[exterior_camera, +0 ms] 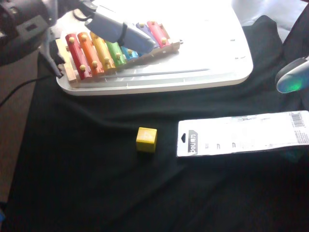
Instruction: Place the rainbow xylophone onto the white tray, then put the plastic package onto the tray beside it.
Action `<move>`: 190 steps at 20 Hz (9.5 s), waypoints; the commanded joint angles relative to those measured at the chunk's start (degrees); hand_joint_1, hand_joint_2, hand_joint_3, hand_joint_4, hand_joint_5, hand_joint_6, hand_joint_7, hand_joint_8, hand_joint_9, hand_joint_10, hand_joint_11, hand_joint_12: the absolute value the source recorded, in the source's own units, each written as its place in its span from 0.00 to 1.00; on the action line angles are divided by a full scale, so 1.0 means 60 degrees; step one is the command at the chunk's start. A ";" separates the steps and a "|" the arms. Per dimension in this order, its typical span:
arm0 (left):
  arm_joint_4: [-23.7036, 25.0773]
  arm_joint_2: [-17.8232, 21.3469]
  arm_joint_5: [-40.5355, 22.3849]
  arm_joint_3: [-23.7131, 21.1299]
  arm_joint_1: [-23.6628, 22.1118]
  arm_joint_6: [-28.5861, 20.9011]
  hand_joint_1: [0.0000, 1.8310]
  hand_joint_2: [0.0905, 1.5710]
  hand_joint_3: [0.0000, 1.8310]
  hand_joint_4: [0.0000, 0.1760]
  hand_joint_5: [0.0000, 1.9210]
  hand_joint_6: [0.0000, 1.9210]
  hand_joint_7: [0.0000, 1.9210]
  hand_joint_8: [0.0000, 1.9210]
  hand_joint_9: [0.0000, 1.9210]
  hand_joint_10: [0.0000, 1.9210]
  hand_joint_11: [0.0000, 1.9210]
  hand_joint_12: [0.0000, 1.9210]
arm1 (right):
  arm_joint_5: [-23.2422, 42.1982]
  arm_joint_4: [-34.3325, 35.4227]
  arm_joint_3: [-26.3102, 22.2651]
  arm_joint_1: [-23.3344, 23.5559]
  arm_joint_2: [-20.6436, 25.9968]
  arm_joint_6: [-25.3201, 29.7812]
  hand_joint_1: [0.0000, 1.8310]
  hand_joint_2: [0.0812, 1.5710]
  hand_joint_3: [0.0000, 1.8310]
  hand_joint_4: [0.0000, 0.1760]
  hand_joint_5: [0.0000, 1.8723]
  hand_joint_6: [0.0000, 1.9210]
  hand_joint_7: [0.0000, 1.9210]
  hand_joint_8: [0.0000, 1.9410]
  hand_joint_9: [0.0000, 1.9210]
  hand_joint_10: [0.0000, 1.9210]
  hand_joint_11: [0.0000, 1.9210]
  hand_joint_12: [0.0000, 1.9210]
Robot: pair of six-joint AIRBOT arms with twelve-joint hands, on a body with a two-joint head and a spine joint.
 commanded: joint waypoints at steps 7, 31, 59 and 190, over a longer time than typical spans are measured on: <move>-0.1552 0.2694 -0.2248 -0.2890 0.0717 0.2409 0.49 0.36 0.01 0.45 0.00 0.00 0.03 0.00 0.06 0.00 0.05 0.02 | 0.0836 -0.0140 -0.1030 -0.0165 0.0676 0.0061 0.28 0.33 0.00 0.73 0.00 0.00 0.04 0.00 0.04 0.00 0.06 0.00; -0.1544 0.4757 -0.2130 -0.4855 0.1096 0.3592 0.48 0.38 0.01 0.69 0.00 0.00 0.04 0.00 0.06 0.00 0.06 0.02 | 0.0444 -0.0547 -0.1066 -0.0678 0.0491 0.0250 0.35 0.35 0.00 0.26 0.02 0.01 0.03 0.01 0.02 0.01 0.05 0.02; -0.4108 0.7178 -0.4166 -0.7510 0.4856 0.5938 0.43 0.41 0.00 0.29 0.00 0.00 0.02 0.00 0.04 0.01 0.07 0.03 | -0.0015 -0.0597 -0.0789 -0.0968 0.0118 0.0251 0.36 0.35 0.00 0.00 0.03 0.00 0.04 0.00 0.03 0.00 0.06 0.03; -0.9239 0.6978 -1.1743 -0.8187 1.0584 0.6040 0.45 0.37 0.00 0.14 0.02 0.00 0.05 0.01 0.06 0.01 0.09 0.05 | -0.1153 -0.2298 -0.0504 -0.0966 0.0178 0.1612 0.29 0.35 0.00 0.18 0.05 0.00 0.06 0.00 0.06 0.00 0.12 0.03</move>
